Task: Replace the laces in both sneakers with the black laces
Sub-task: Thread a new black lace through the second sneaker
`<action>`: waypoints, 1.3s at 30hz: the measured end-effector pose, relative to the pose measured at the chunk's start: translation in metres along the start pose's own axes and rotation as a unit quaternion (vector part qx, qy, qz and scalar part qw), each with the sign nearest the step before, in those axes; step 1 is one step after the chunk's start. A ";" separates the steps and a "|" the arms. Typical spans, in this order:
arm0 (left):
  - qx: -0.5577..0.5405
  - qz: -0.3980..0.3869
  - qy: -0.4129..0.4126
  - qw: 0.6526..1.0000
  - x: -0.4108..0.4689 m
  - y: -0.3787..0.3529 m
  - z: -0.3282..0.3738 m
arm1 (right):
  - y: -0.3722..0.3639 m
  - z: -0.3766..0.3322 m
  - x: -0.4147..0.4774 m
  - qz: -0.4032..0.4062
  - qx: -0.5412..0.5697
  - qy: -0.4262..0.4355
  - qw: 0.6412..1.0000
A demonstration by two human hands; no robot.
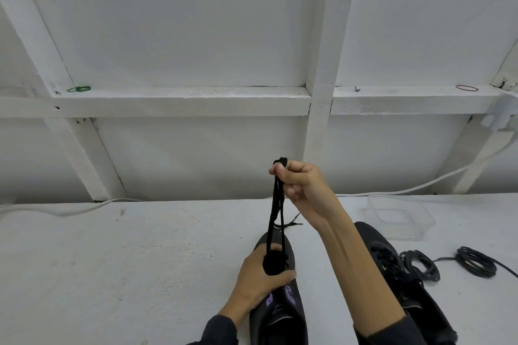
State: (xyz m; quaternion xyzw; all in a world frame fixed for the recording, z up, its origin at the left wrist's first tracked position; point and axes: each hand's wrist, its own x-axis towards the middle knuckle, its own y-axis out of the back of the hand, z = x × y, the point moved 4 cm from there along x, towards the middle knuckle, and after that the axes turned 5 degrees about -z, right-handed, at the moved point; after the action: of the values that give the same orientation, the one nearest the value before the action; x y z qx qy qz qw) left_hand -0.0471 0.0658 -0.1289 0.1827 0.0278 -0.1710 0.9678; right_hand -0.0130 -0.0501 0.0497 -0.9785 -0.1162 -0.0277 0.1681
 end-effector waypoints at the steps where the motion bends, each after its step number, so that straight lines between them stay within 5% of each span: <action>1: 0.000 0.001 -0.002 1.000 0.000 0.000 0.001 | 0.000 0.000 0.000 0.001 0.000 -0.001 1.000; 8: -0.056 0.045 -0.032 0.997 -0.006 0.001 0.009 | 0.005 0.005 -0.001 -0.007 -0.019 -0.007 1.000; 16: -0.188 0.073 -0.179 0.963 -0.025 0.024 0.083 | 0.018 0.012 -0.007 0.017 -0.133 -0.012 0.991; 23: -0.202 0.191 -0.116 0.954 -0.034 0.061 0.053 | 0.060 0.038 -0.033 0.106 -0.232 -0.065 0.965; 26: -0.214 0.285 -0.041 0.933 -0.039 0.078 0.007 | 0.096 0.062 -0.048 0.165 -0.377 -0.109 0.905; 30: -0.153 0.377 0.064 0.911 -0.048 0.102 -0.051 | 0.128 0.095 -0.062 0.134 -0.645 -0.225 0.718; 32: -0.052 0.380 0.114 0.916 -0.049 0.110 -0.070 | 0.133 0.111 -0.063 0.084 -0.703 -0.265 0.655; 36: 0.168 0.320 0.134 0.923 -0.028 0.106 -0.070 | 0.126 0.123 -0.046 0.031 -0.732 -0.272 0.624; 39: 0.272 0.243 0.042 0.930 -0.003 0.092 -0.050 | 0.112 0.135 -0.021 -0.003 -0.701 -0.224 0.677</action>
State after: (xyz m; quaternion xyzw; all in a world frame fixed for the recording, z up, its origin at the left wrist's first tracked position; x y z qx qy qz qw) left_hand -0.0180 0.1652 -0.1437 0.4470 -0.0242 0.0762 0.8910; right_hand -0.0049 -0.1120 -0.1154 -0.7860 -0.0995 0.1189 -0.5985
